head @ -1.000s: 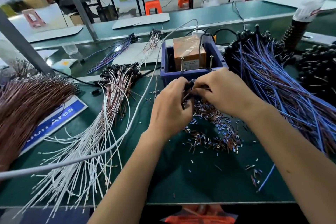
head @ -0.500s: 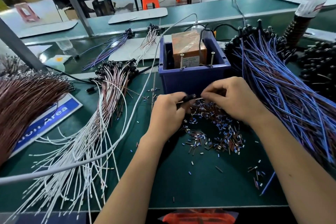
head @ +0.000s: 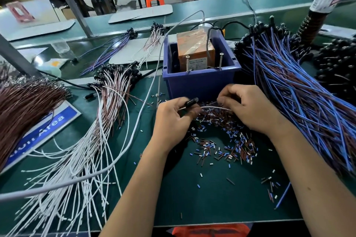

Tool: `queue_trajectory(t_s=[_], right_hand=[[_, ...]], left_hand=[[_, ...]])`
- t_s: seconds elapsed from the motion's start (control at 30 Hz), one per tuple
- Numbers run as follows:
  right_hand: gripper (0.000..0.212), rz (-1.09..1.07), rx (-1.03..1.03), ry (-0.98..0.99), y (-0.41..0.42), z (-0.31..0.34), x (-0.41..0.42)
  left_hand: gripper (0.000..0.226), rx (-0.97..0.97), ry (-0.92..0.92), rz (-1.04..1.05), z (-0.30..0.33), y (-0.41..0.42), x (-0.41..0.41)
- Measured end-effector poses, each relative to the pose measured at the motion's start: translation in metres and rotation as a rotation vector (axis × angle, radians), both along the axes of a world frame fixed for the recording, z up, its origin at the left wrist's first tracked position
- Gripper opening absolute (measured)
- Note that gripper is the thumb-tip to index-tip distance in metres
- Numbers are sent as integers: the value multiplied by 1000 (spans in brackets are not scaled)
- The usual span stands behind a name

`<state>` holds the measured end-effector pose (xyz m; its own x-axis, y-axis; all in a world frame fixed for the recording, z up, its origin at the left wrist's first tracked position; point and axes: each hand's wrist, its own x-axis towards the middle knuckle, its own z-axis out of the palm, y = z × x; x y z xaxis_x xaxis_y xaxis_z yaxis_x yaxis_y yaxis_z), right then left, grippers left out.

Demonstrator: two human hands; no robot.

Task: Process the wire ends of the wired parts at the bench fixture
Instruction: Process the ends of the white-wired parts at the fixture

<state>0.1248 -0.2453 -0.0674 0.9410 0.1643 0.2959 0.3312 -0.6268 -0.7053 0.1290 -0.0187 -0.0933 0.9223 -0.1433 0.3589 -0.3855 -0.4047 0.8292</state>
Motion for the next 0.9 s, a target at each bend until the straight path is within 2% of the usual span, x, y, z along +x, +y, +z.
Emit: queue_trajectory(t_s=[0.17,0.3,0.33,0.37,0.47,0.5,0.53,0.57,0.67,0.73,0.8,0.9], right_hand=[[7,-230,-20,-225,-3,4,-2],[26,-302,-88,-569,23,13,-17],[31,-260,-44,-572,34,12,-23],[35,-203,58,-470,46,11,-28],[33,-45,671,288,78,6,-39],[35,-59,860,432,82,4,-40],[36,-111,1002,445,81,2,-39],[34,-175,1111,375,77,2,-37],[29,-236,1256,93,62,10,-32],[38,-189,1293,41,54,11,-30],[51,-94,1303,77,51,14,-29],[59,89,1099,156,42,17,-22]], left_hand=[[14,-228,43,55,1,9,4],[13,-300,54,75,1,10,5],[12,-322,59,76,1,10,5],[10,-344,60,73,2,10,5],[5,-389,57,49,4,11,4],[6,-395,56,42,4,12,3],[7,-398,57,36,4,12,3],[8,-392,60,33,4,12,3],[9,-333,76,28,3,11,3],[5,-308,87,8,3,10,2],[13,-318,95,-5,3,9,2],[18,-399,109,23,3,11,5]])
